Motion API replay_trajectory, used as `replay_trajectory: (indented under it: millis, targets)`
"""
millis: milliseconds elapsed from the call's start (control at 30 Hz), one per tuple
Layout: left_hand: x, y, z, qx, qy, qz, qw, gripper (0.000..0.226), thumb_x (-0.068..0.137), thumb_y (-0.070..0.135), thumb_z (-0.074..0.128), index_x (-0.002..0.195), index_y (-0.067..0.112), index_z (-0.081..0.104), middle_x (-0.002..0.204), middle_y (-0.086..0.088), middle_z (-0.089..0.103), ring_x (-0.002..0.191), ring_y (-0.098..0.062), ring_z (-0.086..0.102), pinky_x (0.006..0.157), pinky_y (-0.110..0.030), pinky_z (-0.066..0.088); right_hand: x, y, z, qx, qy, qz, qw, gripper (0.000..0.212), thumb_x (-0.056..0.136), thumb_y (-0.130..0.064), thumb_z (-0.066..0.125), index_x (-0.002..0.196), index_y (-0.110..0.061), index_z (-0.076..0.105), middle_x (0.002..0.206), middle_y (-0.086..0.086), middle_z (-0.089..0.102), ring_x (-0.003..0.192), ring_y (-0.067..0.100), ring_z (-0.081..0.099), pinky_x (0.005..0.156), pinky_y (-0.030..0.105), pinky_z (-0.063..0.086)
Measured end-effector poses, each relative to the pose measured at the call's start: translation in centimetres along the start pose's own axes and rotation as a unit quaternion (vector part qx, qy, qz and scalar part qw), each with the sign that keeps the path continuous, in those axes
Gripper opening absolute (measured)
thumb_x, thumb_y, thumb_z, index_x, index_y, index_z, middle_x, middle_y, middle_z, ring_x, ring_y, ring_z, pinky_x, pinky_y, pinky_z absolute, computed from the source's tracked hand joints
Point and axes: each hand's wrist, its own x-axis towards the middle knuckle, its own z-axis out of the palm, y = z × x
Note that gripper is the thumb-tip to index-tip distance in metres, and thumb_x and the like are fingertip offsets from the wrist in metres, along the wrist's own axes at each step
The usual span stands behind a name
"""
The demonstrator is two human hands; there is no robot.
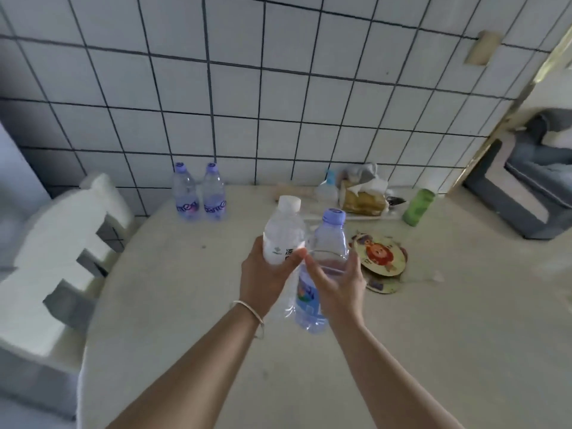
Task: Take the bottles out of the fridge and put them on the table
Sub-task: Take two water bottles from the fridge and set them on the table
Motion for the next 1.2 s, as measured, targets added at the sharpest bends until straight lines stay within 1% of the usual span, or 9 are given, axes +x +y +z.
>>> replay_trajectory:
  millis: [300,400,500,567,700,833,933,1067,1200]
  targets:
    - [17.5,-6.0,-0.3,0.062,0.06,-0.038,0.996,0.05,0.063,0.026,0.084,0.101,0.029,0.051,0.082,0.022,0.057,0.073,0.007,0.055,0.058,0.004,0.037,14.6,3.1,12.7,-0.012,-0.062,0.025,0.998,0.055,0.059,-0.038,0.086,0.096,-0.025,0.047,0.092,-0.001,0.067,0.081,0.011,0.065,0.069,0.022,0.05]
    - [22.1,-8.4,0.0,0.091,0.07,-0.034,0.993,0.055,0.062,0.024,0.083,0.104,0.031,0.048,0.085,0.019,0.058,0.078,-0.004,0.056,0.06,-0.001,0.038,18.4,5.5,16.5,-0.014,-0.084,0.048,0.995,0.055,0.058,-0.039,0.086,0.093,-0.034,0.044,0.093,-0.003,0.066,0.082,0.012,0.066,0.073,0.031,0.054]
    - [25.8,-11.2,0.2,0.114,0.096,-0.017,0.989,0.055,0.059,0.024,0.084,0.1,0.028,0.047,0.09,0.011,0.061,0.082,-0.01,0.058,0.061,-0.004,0.037,21.5,7.5,19.4,-0.005,-0.098,0.052,0.994,0.054,0.061,-0.029,0.086,0.095,-0.033,0.044,0.086,-0.011,0.061,0.075,-0.001,0.06,0.06,0.01,0.044]
    - [27.7,-12.6,0.5,0.121,0.118,-0.005,0.986,0.055,0.06,0.021,0.085,0.097,0.027,0.045,0.087,0.009,0.059,0.079,-0.009,0.057,0.061,0.001,0.036,23.3,8.2,21.1,-0.006,-0.1,0.058,0.993,0.057,0.058,-0.031,0.085,0.101,-0.022,0.05,0.085,-0.009,0.062,0.074,0.002,0.061,0.055,0.006,0.043]
    - [30.8,-14.4,1.6,0.105,0.144,0.024,0.984,0.058,0.06,0.018,0.086,0.101,0.02,0.045,0.092,0.004,0.059,0.084,-0.014,0.057,0.066,-0.009,0.035,26.2,9.7,24.1,-0.009,-0.124,0.075,0.989,0.065,0.051,-0.044,0.079,0.097,-0.005,0.056,0.087,0.014,0.066,0.07,0.017,0.064,0.058,0.028,0.05]
    - [33.1,-15.5,2.6,0.06,0.16,0.053,0.984,0.066,0.051,0.043,0.074,0.103,0.018,0.043,0.098,-0.001,0.057,0.087,-0.017,0.057,0.075,-0.017,0.037,28.0,9.4,24.7,0.006,-0.11,0.073,0.991,0.061,0.06,-0.033,0.084,0.107,-0.019,0.048,0.098,-0.001,0.061,0.085,0.011,0.063,0.064,0.02,0.05]
    - [34.3,-16.4,3.4,0.04,0.18,0.062,0.981,0.078,0.05,0.05,0.064,0.109,0.004,0.046,0.102,-0.005,0.056,0.089,-0.018,0.055,0.079,-0.023,0.04,29.0,9.0,25.0,-0.009,-0.104,0.07,0.992,0.063,0.061,-0.036,0.083,0.109,-0.019,0.045,0.099,-0.003,0.06,0.089,0.014,0.062,0.075,0.03,0.053]
    - [35.5,-16.8,3.6,0.031,0.175,0.081,0.981,0.08,0.052,0.049,0.066,0.113,0.002,0.046,0.104,-0.004,0.054,0.092,-0.019,0.055,0.079,-0.014,0.04,30.1,8.9,25.7,-0.033,-0.103,0.059,0.992,0.068,0.06,-0.042,0.082,0.112,-0.023,0.042,0.099,-0.007,0.058,0.092,0.017,0.062,0.079,0.035,0.053]
    - [35.7,-17.0,3.5,0.028,0.172,0.087,0.981,0.062,0.049,0.049,0.066,0.1,0.021,0.043,0.099,0.0,0.055,0.088,-0.013,0.055,0.075,-0.01,0.039,30.0,9.6,25.8,-0.037,-0.084,0.022,0.995,0.069,0.061,-0.035,0.084,0.114,-0.02,0.043,0.095,-0.011,0.055,0.087,0.011,0.057,0.073,0.022,0.045]
